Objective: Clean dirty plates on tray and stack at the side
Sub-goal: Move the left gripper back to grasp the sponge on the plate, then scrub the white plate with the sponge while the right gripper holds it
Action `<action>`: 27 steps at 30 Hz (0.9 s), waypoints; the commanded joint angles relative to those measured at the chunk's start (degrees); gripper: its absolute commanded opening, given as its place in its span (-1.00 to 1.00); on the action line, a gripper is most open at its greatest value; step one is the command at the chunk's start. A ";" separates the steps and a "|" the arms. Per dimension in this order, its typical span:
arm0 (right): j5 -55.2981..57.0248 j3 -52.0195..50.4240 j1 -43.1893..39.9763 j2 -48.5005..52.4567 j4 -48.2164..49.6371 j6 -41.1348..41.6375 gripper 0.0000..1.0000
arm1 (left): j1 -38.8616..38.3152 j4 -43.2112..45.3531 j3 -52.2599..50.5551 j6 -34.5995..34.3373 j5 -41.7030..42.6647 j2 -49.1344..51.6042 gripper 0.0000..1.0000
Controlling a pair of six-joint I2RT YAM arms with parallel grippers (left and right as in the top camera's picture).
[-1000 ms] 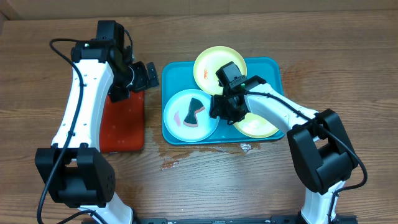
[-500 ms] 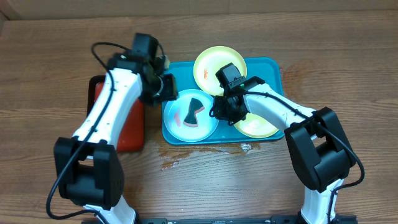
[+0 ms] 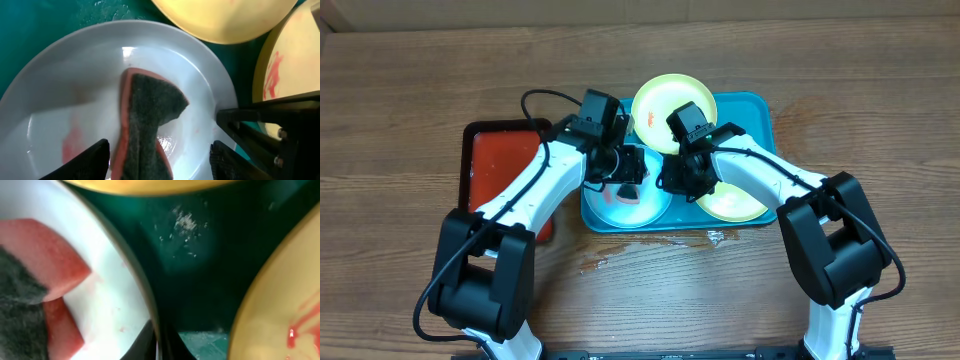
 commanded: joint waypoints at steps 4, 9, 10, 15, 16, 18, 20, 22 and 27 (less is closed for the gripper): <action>-0.52 -0.24 0.22 2.21 -0.28 0.20 -0.92 | -0.11 0.61 -0.74 0.70 -2.60 0.68 0.01; -0.70 -0.24 0.20 2.21 -0.13 0.17 -0.92 | -0.11 0.66 -0.74 0.66 -2.58 0.81 -0.53; -0.70 -0.24 0.22 2.21 -0.07 0.17 -0.92 | -0.11 0.66 -0.74 0.63 -2.56 1.01 -0.53; -0.70 -0.24 0.22 2.21 -0.02 0.17 -0.92 | -0.13 0.79 -0.74 0.63 -1.79 3.45 -0.43; -0.70 -0.24 0.20 2.21 -0.02 0.17 -0.92 | -0.13 0.79 -0.74 0.66 -1.31 3.87 -0.42; -0.68 -0.24 0.20 2.21 0.00 0.17 -0.92 | -0.11 0.90 -0.74 0.68 -0.50 4.57 -0.41; -0.68 -0.24 0.20 2.21 0.11 0.15 -0.92 | -0.13 1.16 -0.74 0.70 -0.28 4.87 -0.41; -0.68 -0.24 0.20 2.21 0.20 0.13 -0.92 | -0.13 1.38 -0.74 0.70 -0.42 4.90 -0.40; -0.68 -0.24 0.20 2.21 0.31 -0.02 -0.92 | -0.15 1.27 -0.74 0.72 -0.44 5.05 -0.37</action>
